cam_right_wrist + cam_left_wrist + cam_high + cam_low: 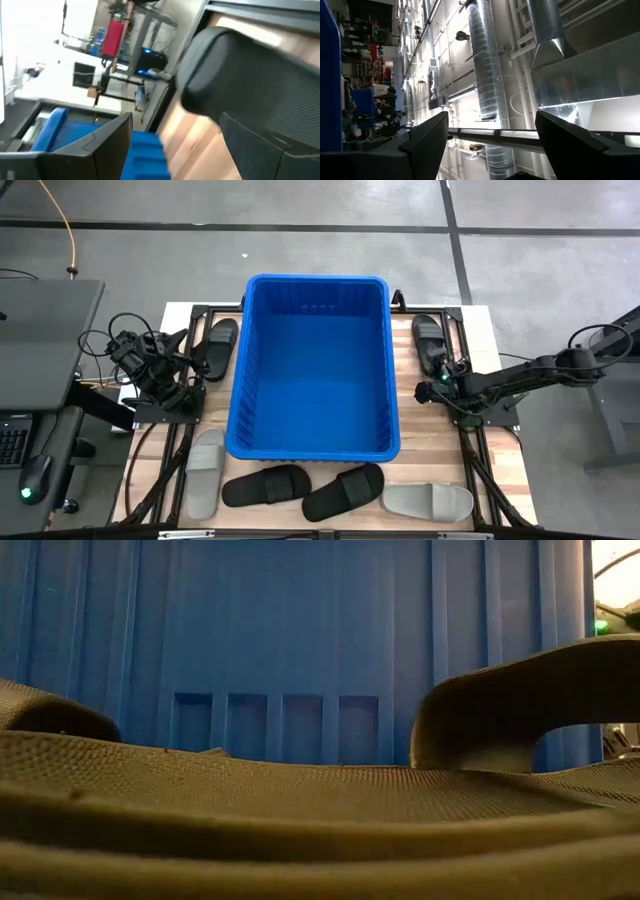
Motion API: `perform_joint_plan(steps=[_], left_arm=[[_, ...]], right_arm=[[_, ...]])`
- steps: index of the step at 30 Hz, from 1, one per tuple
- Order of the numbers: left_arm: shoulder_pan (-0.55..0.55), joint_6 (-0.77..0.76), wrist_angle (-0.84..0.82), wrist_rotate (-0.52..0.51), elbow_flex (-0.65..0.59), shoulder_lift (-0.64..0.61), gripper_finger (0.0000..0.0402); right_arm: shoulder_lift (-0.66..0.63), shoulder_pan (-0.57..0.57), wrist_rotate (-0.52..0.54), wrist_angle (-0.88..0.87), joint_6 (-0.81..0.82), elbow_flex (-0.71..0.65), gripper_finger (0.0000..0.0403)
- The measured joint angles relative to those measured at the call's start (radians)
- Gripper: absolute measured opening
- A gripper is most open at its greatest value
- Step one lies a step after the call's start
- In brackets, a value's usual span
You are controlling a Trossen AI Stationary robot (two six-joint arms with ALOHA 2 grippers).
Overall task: Pick and place slides into bin
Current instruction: Put the top right black slide into the blue container
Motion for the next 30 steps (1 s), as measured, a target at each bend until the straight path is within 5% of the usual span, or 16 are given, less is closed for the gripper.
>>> perform_joint_plan(steps=[11,30], left_arm=[[0.000,-0.002,-0.002,0.004,0.000,0.000,0.0289],[0.000,0.000,-0.002,-0.002,0.000,0.000,0.0289]], right_arm=[[0.002,-0.175,-0.060,0.208,-0.016,-0.003,0.0291],[0.002,-0.485,-0.364,0.495,-0.270,-0.003,0.0291]])
